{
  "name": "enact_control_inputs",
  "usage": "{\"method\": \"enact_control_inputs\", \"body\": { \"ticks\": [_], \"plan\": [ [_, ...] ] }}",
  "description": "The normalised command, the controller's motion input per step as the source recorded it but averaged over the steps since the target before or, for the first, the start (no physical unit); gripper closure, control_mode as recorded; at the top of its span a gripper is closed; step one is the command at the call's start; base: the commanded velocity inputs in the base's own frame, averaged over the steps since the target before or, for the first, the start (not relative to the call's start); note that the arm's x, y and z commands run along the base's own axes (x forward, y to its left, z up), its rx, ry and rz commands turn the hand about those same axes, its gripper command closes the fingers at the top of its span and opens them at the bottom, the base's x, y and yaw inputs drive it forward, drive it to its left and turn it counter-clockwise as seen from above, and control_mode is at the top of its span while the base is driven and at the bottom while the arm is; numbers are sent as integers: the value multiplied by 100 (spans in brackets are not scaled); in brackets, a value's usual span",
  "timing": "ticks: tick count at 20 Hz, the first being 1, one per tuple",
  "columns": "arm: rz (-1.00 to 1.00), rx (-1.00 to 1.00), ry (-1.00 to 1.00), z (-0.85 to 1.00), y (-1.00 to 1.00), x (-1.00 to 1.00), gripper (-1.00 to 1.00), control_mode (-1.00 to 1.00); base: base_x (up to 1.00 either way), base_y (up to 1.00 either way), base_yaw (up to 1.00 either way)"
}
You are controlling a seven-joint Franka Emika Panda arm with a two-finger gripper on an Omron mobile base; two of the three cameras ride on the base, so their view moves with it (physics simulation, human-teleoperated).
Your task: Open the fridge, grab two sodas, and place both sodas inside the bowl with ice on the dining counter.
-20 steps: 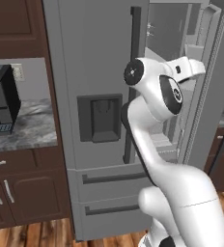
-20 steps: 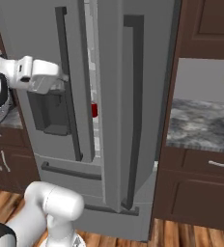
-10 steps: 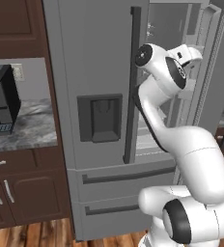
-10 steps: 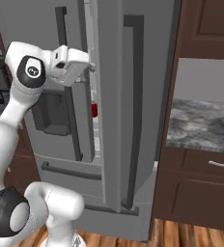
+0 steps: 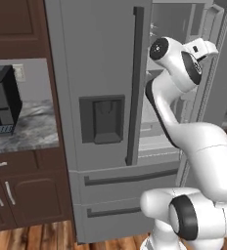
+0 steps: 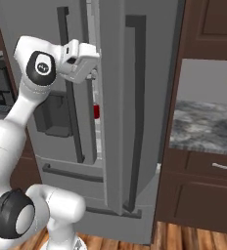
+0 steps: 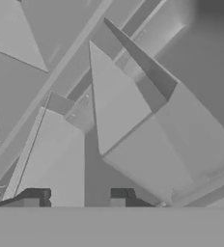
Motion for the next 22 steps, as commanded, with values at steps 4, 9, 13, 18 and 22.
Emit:
{"method": "enact_control_inputs", "body": {
  "ticks": [4, 9, 13, 18, 22],
  "plan": [
    [0, 2, 1, 0, -100, 0, -100, -100, 0, 0, 0],
    [0, 4, 7, 0, -100, 9, -100, -100, 0, 0, 0],
    [0, 4, 12, 0, -100, 24, -100, -100, 0, 0, 0],
    [0, 5, 15, 0, -100, 33, -100, -100, 0, 0, 0],
    [0, 5, 16, 0, -100, 40, -100, -100, 0, 0, 0]
  ]
}}
